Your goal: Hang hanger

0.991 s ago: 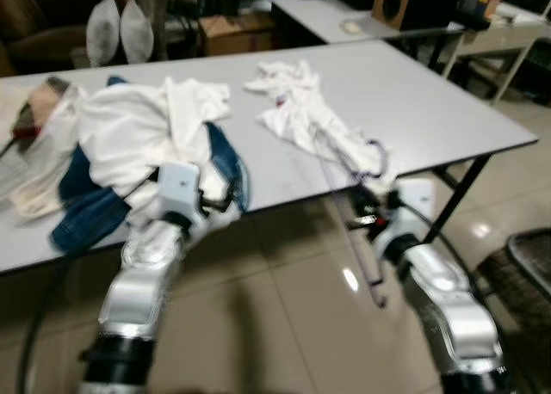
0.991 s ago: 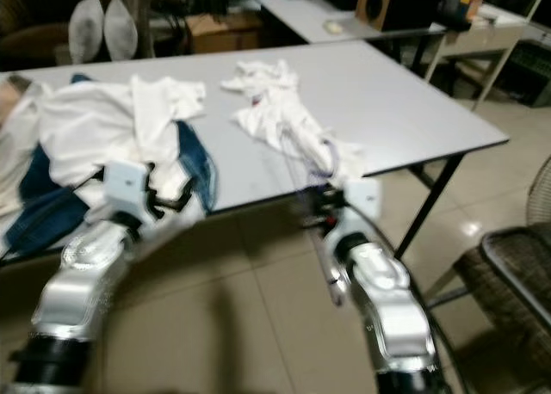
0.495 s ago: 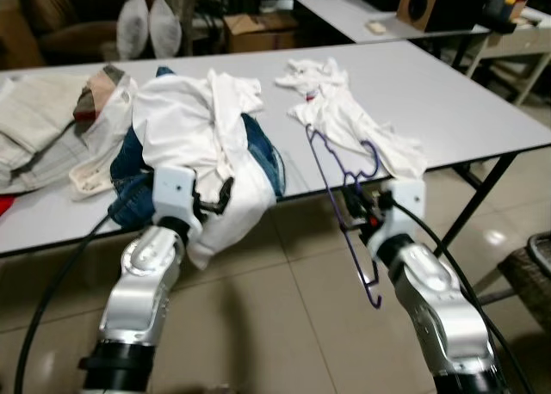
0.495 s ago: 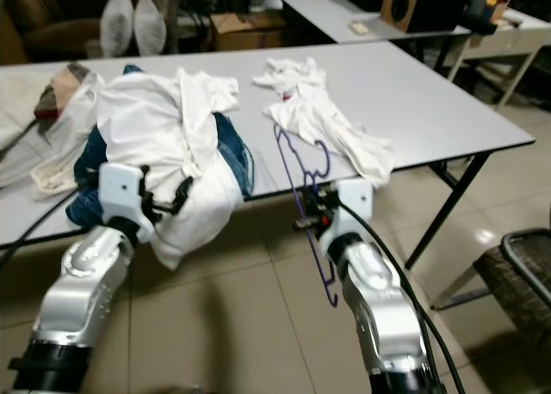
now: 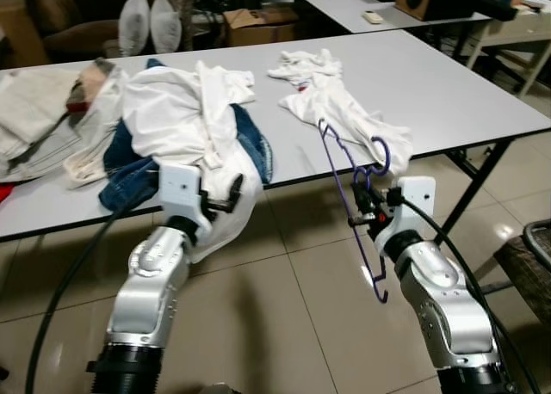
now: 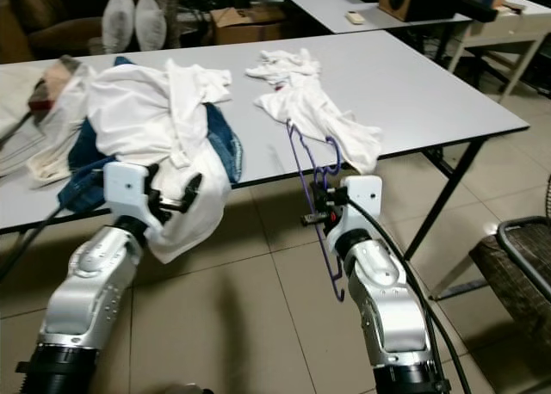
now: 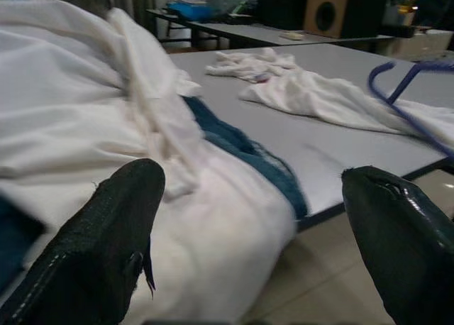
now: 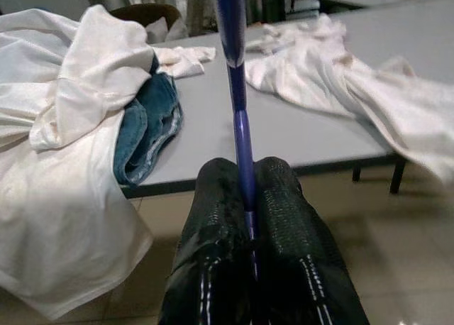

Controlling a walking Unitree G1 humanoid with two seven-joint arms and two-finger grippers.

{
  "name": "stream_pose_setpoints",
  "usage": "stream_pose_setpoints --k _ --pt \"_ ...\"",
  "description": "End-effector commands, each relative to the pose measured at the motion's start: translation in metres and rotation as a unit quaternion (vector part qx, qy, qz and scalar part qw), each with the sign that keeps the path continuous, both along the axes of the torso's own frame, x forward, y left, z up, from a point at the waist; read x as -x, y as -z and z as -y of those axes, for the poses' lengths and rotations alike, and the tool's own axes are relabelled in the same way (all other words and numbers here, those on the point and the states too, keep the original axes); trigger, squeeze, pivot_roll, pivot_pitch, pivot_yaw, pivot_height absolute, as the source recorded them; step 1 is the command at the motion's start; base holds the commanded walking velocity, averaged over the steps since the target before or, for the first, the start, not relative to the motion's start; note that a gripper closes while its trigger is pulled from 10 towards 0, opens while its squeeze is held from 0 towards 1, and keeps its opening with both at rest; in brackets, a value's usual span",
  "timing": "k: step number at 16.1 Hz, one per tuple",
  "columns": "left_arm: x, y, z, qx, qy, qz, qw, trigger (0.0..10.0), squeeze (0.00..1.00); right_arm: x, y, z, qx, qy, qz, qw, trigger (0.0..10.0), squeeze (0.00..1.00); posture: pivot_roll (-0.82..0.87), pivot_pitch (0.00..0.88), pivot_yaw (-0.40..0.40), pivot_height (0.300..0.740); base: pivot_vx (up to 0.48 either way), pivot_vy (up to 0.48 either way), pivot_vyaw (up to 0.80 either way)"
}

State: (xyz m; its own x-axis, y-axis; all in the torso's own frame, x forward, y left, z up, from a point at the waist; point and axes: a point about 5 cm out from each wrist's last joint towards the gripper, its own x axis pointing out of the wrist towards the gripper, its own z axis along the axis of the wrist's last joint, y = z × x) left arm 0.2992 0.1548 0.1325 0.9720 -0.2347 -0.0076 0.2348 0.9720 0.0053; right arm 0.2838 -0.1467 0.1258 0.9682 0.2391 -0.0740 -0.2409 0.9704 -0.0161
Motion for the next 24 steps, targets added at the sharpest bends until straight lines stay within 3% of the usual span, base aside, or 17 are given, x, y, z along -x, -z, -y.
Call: stream_pose_setpoints --k 1,4,10,14,17,19,20,21,22,23,24 --pt "-0.003 -0.003 0.001 -0.015 0.006 0.012 1.0 10.0 0.88 -0.002 -0.004 0.005 0.024 0.025 0.009 0.999 10.0 0.0 -0.01 0.0 0.019 0.74 0.379 0.0 0.44" --pt "-0.005 -0.004 0.003 -0.002 0.01 0.01 1.0 10.0 0.87 0.003 -0.002 0.007 0.022 0.01 0.009 1.0 10.0 0.0 -0.02 0.0 0.018 0.74 0.43 0.0 0.8" --pt "0.003 -0.002 0.01 -0.013 0.022 0.012 1.0 10.0 0.87 -0.002 0.002 0.012 0.006 0.012 -0.003 1.0 10.0 0.0 0.03 0.0 -0.028 0.74 0.436 0.0 0.0" --pt "0.004 0.003 0.01 -0.01 0.031 0.002 0.999 10.0 0.87 0.002 0.002 0.011 0.018 0.0 -0.001 1.0 10.0 0.0 -0.02 0.0 -0.002 0.74 0.431 0.0 0.0" --pt "-0.008 0.006 0.018 -0.024 0.034 -0.003 0.999 10.0 0.87 0.013 0.002 0.037 0.012 0.034 -0.011 0.999 10.0 0.0 -0.06 0.0 0.019 0.74 0.414 0.0 -0.53" --pt "-0.013 0.004 0.016 -0.006 0.014 -0.006 1.0 10.0 0.84 0.015 0.003 0.041 0.027 0.02 -0.017 0.999 10.0 0.0 -0.05 0.0 0.01 0.74 0.18 0.0 0.0" --pt "-0.015 0.005 0.016 -0.007 0.019 -0.011 1.0 10.0 0.61 0.013 0.003 0.039 0.03 0.006 -0.02 0.999 10.0 0.0 -0.05 0.0 0.004 0.74 0.0 0.0 0.0" --pt "-0.018 0.008 0.015 -0.016 0.024 -0.016 0.999 10.0 0.5 0.013 0.004 0.036 0.035 -0.007 -0.023 0.999 10.0 0.0 -0.05 0.0 0.003 0.74 0.0 0.0 0.0" --pt "-0.02 0.01 0.013 -0.019 0.022 -0.022 0.999 10.0 0.31 0.012 0.004 0.033 0.038 -0.015 -0.022 0.999 10.0 0.0 -0.05 0.0 0.005 0.74 0.0 0.0 0.0" --pt "-0.021 0.011 0.011 -0.024 0.015 -0.027 0.999 10.0 0.31 0.011 0.003 0.031 0.037 -0.018 -0.02 0.999 10.0 0.0 -0.05 0.0 0.009 0.74 0.0 0.0 0.0" --pt "-0.027 0.015 0.004 -0.031 -0.008 -0.04 0.999 10.0 0.18 0.011 0.001 0.027 0.031 -0.027 -0.016 0.999 10.0 0.0 -0.04 0.0 0.009 0.74 0.0 0.0 0.0"
